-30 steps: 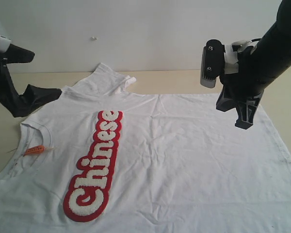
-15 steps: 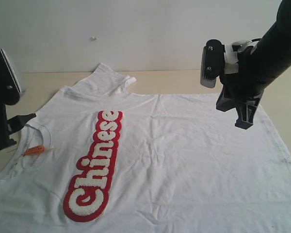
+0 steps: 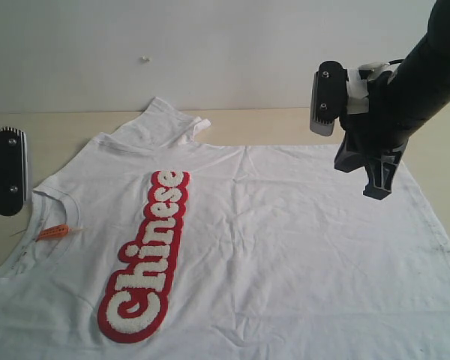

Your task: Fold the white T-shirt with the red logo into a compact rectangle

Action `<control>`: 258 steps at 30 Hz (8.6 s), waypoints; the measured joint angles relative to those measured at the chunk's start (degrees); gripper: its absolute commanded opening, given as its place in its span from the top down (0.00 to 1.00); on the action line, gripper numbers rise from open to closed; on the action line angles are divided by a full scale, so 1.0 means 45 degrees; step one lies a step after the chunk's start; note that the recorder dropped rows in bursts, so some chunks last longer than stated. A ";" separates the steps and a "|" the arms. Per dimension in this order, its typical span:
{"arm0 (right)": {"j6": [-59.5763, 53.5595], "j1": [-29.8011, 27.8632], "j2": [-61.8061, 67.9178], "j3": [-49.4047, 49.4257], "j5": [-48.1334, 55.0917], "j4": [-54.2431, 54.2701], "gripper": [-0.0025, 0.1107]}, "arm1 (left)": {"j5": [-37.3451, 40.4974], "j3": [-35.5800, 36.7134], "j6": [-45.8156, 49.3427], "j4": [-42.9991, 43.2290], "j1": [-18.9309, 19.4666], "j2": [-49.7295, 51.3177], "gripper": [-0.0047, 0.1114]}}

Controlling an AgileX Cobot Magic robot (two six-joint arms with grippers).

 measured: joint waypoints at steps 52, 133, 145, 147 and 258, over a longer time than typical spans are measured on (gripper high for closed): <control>0.1838 0.0000 0.0388 0.0000 -0.0914 0.5082 0.98 | -0.2024 -0.0046 -0.1760 -0.1898 -0.0325 0.0633 0.96; 0.1779 0.0000 0.0771 -0.0064 0.1137 -0.2492 0.05 | 0.6387 -0.5306 0.4817 -0.5147 -0.0284 0.4974 0.06; 0.1643 -0.0045 0.2114 -0.0596 0.3171 -0.3303 0.05 | 0.7001 -0.5715 0.7136 -0.5651 -0.0121 0.5880 0.06; 0.1643 -0.0100 0.2296 -0.0596 0.3171 -0.3303 0.05 | 0.6979 -0.5715 0.7444 -0.5651 -0.0038 0.6057 0.06; -0.2636 -0.3393 0.5407 -0.2993 0.4222 -0.0736 0.05 | 0.7122 -0.7365 1.0575 -0.8507 0.1150 0.8336 0.06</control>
